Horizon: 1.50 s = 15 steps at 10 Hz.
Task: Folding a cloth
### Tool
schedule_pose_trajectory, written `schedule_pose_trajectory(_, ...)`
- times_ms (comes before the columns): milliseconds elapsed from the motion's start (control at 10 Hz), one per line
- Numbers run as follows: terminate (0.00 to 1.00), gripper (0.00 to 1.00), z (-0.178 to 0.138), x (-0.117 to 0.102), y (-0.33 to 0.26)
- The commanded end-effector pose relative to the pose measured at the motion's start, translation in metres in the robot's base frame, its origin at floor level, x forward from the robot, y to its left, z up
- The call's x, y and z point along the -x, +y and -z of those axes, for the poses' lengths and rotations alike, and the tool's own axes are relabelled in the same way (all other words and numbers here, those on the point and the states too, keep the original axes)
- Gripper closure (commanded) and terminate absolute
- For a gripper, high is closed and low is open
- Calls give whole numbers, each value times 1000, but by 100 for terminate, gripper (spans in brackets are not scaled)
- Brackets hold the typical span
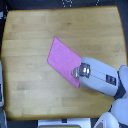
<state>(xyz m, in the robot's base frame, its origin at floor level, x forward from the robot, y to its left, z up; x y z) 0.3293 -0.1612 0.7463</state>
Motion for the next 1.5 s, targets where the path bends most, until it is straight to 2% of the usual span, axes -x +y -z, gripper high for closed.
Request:
schedule_pose_trajectory(0,0,0,14,8,0)
schedule_pose_trajectory(100,0,0,14,8,1)
schedule_pose_trajectory(200,0,100,13,9,3)
schedule_pose_trajectory(600,0,100,11,-4,14)
schedule_pose_trajectory(1400,0,100,11,-7,19)
